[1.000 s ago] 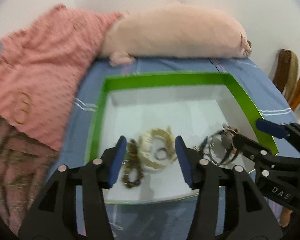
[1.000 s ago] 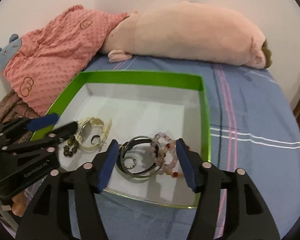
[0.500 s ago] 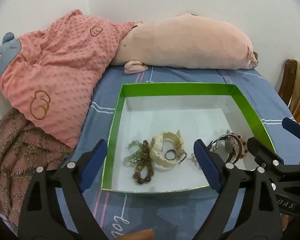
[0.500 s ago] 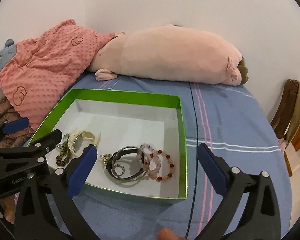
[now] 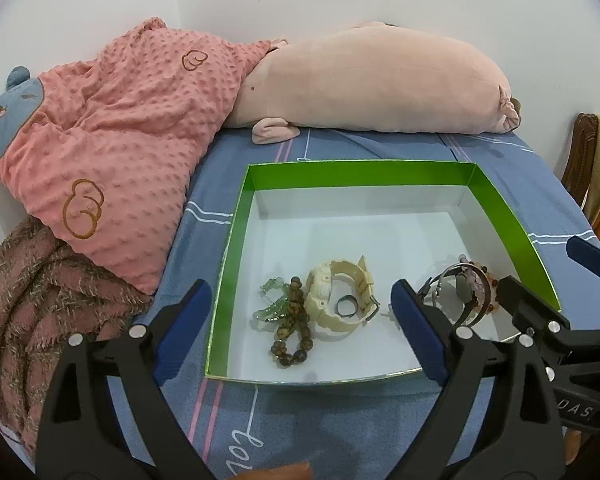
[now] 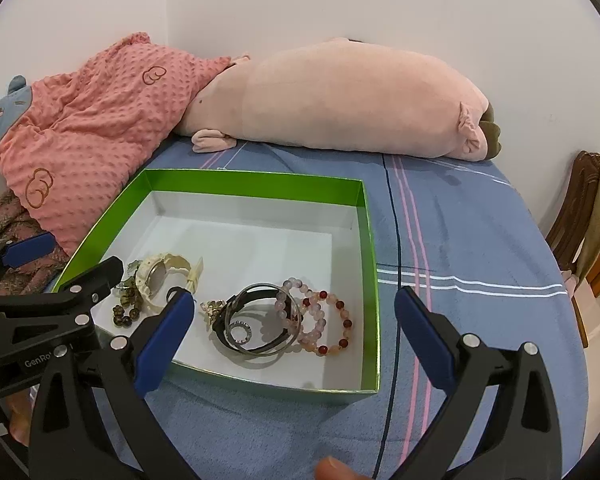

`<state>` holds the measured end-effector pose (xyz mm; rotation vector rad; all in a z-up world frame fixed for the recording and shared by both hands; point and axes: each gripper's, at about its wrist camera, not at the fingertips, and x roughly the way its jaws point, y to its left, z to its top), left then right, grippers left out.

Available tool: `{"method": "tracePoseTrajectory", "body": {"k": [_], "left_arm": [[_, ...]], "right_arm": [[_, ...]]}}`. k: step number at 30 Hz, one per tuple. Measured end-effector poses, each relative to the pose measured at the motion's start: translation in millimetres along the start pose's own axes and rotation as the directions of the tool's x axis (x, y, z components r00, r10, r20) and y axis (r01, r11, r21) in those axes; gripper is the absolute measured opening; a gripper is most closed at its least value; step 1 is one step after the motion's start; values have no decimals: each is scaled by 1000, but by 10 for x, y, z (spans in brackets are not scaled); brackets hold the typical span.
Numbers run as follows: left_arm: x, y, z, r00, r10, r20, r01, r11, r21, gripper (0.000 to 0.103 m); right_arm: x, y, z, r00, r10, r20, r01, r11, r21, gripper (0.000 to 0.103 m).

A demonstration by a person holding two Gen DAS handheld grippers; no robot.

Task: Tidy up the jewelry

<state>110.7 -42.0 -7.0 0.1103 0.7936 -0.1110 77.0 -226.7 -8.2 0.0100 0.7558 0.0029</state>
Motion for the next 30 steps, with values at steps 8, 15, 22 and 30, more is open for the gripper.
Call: {"method": "tracePoseTrajectory", "body": {"k": [8,15,22,30], "left_arm": [[17,2,2,1000,-5,-10,5,1000,-2,93],[30,7,0,1000,-6,-13,6,1000,-2,94],[36,10,-3,1000,-6,-15,6,1000,-2,95],[46,15,-13,1000,-7,-18,7,1000,-4,95]], "right_arm": [[9,42,-34,1000,4,-7,-4,1000,4,100],[14,33,-23,1000,2,-8,-2,1000,3,100],[7,63,-67,1000,3,-10,-3,1000,6,100],[15,60,-53,1000,4,-13,-4,1000,9,100]]}}
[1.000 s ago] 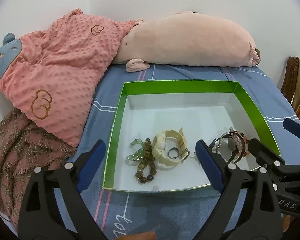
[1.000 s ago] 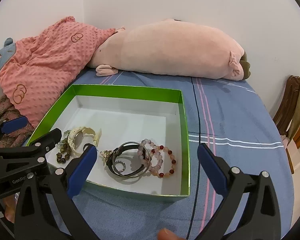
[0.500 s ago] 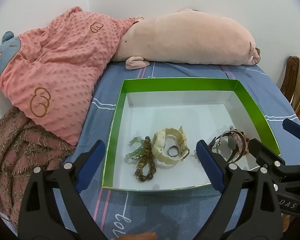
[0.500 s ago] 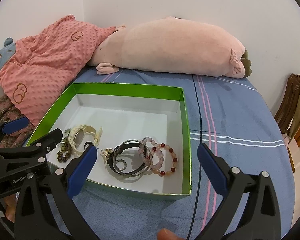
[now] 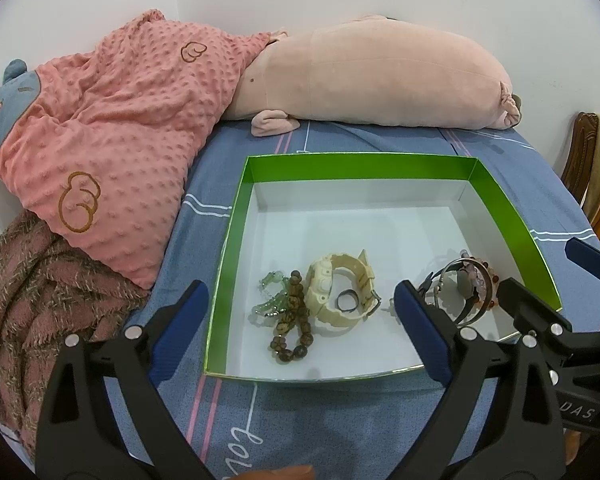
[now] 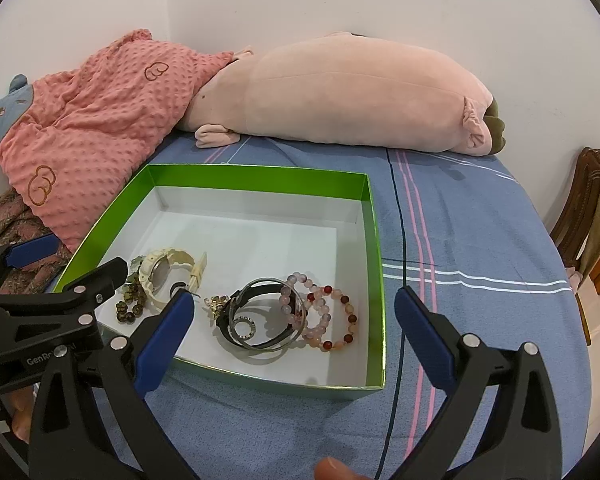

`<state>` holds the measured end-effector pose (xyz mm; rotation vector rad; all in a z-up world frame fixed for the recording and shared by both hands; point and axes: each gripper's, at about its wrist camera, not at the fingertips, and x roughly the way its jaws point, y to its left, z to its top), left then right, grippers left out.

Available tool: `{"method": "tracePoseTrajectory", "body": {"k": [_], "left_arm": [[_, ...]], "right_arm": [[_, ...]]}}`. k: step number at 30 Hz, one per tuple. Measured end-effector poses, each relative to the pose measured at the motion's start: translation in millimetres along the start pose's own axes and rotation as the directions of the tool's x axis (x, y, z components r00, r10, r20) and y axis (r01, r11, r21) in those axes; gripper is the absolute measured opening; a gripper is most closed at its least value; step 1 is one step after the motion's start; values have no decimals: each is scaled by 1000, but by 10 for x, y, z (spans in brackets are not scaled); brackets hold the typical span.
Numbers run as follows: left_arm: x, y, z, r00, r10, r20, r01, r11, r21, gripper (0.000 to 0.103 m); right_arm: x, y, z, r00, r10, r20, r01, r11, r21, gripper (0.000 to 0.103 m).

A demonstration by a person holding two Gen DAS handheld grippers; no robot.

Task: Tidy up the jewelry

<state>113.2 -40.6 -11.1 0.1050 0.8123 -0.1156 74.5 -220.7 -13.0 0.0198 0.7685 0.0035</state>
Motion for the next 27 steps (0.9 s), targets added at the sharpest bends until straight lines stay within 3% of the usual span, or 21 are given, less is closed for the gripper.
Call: {"method": "tracePoseTrajectory", "body": {"k": [23,27], "left_arm": [[0,5,-9,1000,-4,-4,4,1000,1,96],[-90,25,2,999,-4,31,4,1000,-3,97]], "right_arm": [[1,26,-21,1000,-13,0,13,1000,4,100],[-131,-224,91,999,-16,41,13,996,89,101]]}}
